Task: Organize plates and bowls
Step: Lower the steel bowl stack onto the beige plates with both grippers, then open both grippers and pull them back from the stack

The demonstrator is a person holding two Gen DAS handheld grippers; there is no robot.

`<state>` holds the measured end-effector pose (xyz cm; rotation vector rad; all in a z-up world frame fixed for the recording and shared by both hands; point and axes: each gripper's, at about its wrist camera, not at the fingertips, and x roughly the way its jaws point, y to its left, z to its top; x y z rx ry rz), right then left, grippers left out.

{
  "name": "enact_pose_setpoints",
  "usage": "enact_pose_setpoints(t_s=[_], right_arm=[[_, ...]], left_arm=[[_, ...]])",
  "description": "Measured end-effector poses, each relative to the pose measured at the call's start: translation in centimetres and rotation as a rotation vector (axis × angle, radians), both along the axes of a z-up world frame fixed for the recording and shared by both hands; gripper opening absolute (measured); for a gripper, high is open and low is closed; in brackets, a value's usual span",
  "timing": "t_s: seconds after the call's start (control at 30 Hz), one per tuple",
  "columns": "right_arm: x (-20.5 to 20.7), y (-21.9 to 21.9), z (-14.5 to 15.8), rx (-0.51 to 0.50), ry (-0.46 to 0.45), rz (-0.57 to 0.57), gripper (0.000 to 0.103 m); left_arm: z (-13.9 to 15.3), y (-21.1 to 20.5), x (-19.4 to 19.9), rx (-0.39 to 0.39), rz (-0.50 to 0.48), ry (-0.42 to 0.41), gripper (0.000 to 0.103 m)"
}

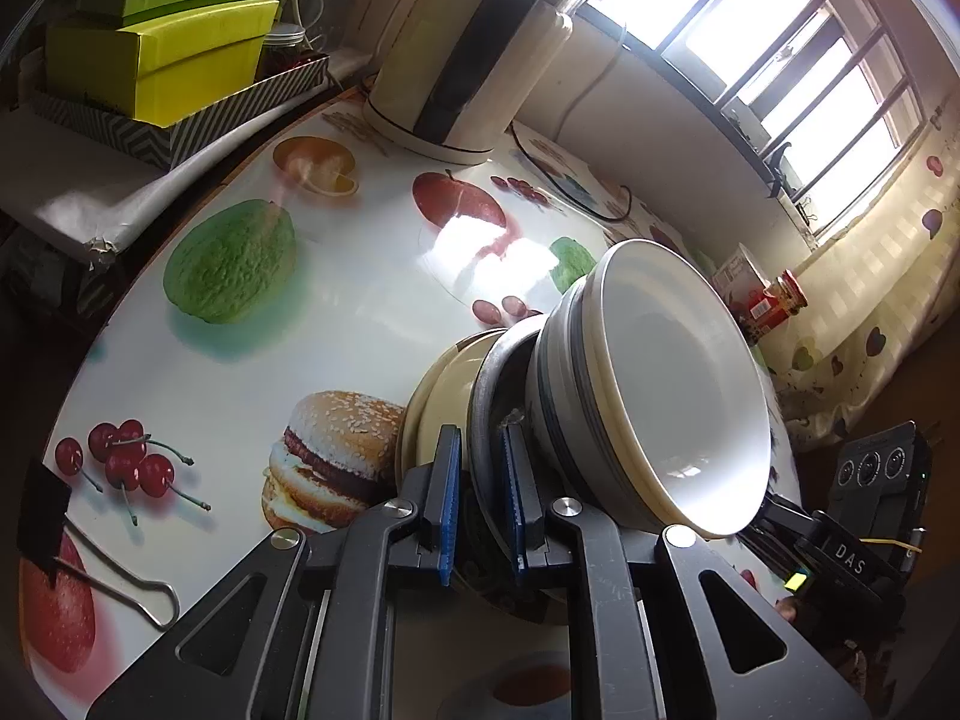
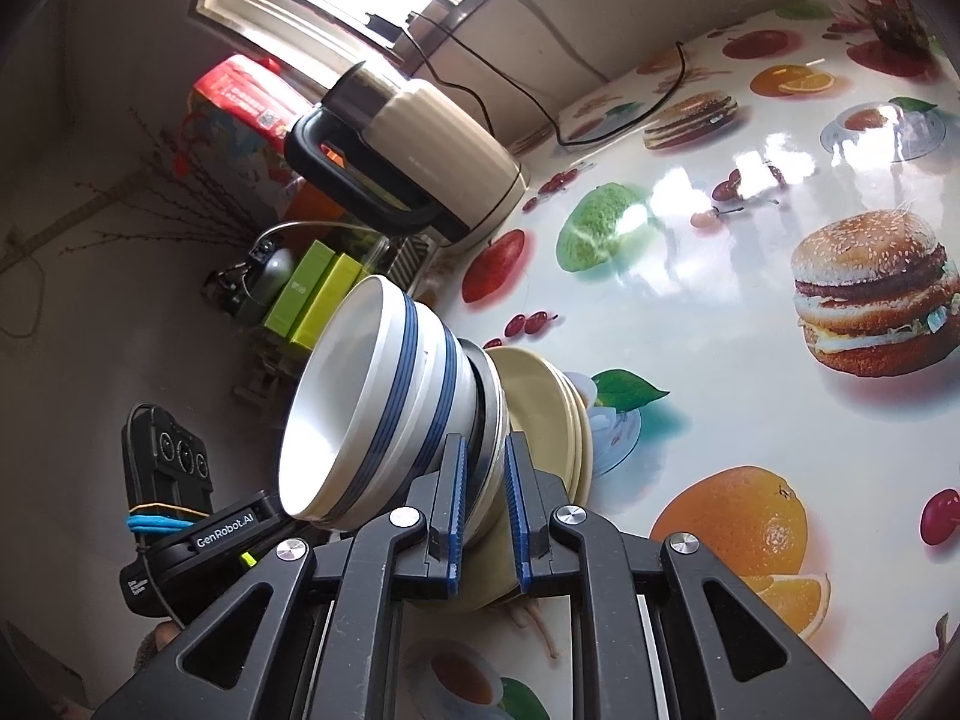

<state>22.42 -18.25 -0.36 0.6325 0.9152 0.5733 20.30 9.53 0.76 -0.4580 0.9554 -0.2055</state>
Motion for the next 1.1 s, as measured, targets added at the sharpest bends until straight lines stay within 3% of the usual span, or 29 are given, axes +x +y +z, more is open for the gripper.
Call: enact_pose_setpoints(t_s=[0.33, 0.47, 0.63, 0.97, 1.1], right_arm=[[-0.5, -0.4, 0.4, -0.022, -0.012, -0.02, 0.027], [-0.9, -0.4, 0.8, -0.056, -0.029, -0.031, 0.035], [-1.7, -0.1, 1.6, -0.128, -0.067, -0.038, 0.043], [-3.8, 0.3, 2.6, -0.217, -0.118, -0.044, 0.048], [-5.0, 0.8, 3.6, -0.269, -0.169, -0.039, 0.056]], left_arm=[[0.6, -0.1, -0.8, 0.053, 0.015, -0.016, 0.027], [1.1, -0.3, -1.2, 0.087, 0.018, -0.027, 0.03], [1.7, -0.2, -2.1, 0.135, 0.03, -0.056, 0.042], [3.4, -1.4, -4.6, 0.235, 0.034, -0.132, 0.05], [3.6, -1.7, -5.7, 0.254, 0.054, -0.141, 0.051]])
